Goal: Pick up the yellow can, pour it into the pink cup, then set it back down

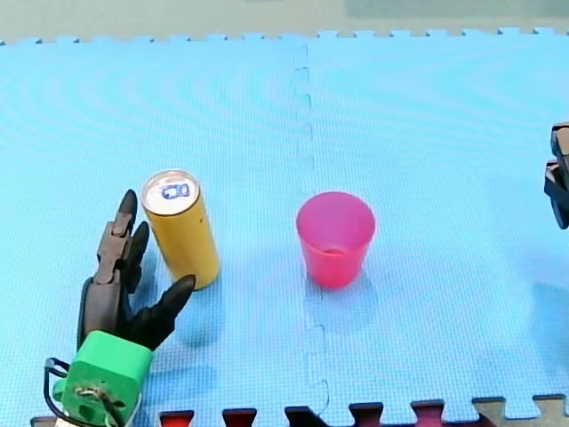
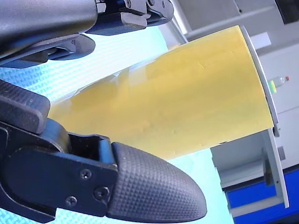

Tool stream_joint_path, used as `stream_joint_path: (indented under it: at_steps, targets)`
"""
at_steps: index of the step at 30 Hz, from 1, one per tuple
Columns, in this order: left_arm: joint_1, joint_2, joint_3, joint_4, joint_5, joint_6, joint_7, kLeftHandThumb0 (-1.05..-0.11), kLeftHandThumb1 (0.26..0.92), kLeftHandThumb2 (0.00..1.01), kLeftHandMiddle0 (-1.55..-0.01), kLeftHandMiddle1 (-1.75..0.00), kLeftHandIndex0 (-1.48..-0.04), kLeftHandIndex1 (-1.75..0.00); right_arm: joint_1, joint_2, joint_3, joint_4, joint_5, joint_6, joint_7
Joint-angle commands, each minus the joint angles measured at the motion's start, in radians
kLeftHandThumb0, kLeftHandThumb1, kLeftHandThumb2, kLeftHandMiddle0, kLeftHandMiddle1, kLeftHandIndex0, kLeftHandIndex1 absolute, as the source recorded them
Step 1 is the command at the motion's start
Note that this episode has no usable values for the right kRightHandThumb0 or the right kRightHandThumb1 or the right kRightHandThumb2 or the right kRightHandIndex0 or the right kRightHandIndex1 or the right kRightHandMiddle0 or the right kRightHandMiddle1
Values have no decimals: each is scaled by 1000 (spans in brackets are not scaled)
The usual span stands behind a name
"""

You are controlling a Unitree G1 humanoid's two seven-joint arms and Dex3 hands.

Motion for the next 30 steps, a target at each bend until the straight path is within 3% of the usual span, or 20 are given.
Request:
stream_joint_path:
  at_steps: [1,24,30]
  targets:
    - [3,2,3,-2,-3,-7,-4,-1048,921,144,-286,0,-121,0,4,-8,-1,2,4,5,1]
    - [9,-9,22,-3,-30,-8,-48,-1048,921,118,-283,-1,-119,0,10,-19,-4,9,-1,31,-5]
    - [2,-17,40,-5,-55,5,-72,-1047,844,33,-302,-9,-144,-10,12,-19,-6,9,1,36,-4]
